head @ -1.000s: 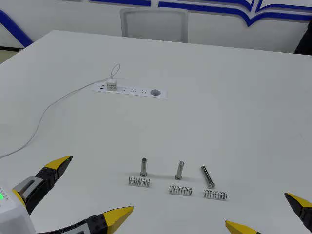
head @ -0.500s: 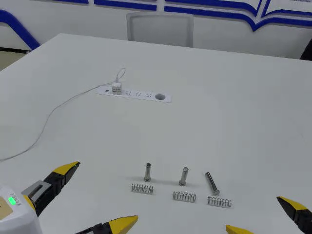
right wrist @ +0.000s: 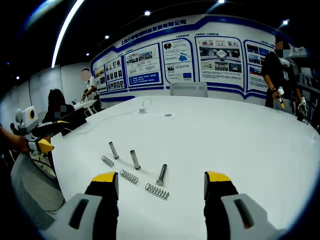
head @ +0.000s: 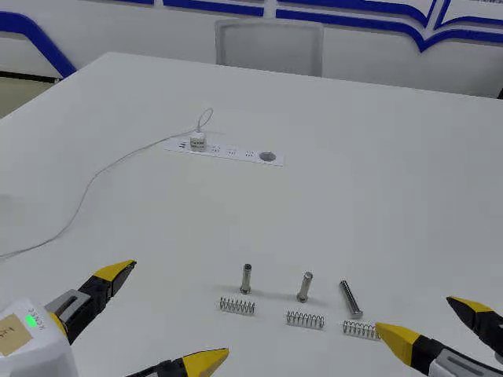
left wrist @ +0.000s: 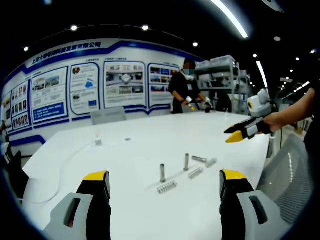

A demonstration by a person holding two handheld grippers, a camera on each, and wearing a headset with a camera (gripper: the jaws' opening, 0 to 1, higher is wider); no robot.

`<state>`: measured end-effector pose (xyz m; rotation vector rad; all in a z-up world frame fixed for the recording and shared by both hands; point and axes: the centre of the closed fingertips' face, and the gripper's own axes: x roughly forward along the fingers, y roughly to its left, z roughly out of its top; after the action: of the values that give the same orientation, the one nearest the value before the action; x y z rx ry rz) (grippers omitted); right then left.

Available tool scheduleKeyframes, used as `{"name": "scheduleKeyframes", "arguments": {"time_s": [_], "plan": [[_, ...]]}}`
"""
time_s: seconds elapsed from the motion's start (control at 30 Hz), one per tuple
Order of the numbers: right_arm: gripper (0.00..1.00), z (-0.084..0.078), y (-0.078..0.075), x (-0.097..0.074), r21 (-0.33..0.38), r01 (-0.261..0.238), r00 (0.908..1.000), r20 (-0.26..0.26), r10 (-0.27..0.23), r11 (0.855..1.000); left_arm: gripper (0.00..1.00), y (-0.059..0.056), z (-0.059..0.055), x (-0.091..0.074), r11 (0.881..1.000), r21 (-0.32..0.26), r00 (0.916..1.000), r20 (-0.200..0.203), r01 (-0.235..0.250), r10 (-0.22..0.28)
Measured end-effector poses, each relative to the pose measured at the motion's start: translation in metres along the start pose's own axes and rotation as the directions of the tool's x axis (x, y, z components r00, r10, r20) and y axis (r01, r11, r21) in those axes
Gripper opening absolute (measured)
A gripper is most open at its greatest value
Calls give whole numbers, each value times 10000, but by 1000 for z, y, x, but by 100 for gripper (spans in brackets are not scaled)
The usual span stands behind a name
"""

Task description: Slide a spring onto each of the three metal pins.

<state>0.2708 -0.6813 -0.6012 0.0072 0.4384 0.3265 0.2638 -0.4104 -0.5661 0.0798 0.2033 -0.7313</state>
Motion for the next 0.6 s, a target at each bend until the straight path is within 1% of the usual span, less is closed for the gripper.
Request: {"name": "scheduleKeyframes", "arguments": {"time_s": [0.17,0.2,0.27,0.3,0.4,0.5,0.6], "plan": [[67,-7,0,8,-49,-69,9994,-333,68,10000,92,2,-1,0,9999,-51,10000,-36,-91,90],[65,-9,2,9,-19,-159,9989,-449,158,9999,92,3,-2,0,9999,-49,9999,-94,-119,119],[59,-10,3,12,65,-270,9982,-536,273,9996,91,3,-3,0,9999,-79,9998,-140,-154,153],[57,-10,4,13,75,-283,9982,-524,287,9996,91,4,-3,0,9998,-94,9998,-147,-161,160],[57,-8,5,17,66,-339,9983,-473,342,9994,91,4,-4,0,9997,-120,9997,-153,-189,187],[56,-9,6,23,-17,-407,9974,-601,406,9992,91,4,-7,0,9998,-140,9993,-318,-175,170],[53,-12,4,31,-128,-464,9954,-841,451,9988,91,4,-8,0,9997,-168,9993,-335,-190,185]]}}
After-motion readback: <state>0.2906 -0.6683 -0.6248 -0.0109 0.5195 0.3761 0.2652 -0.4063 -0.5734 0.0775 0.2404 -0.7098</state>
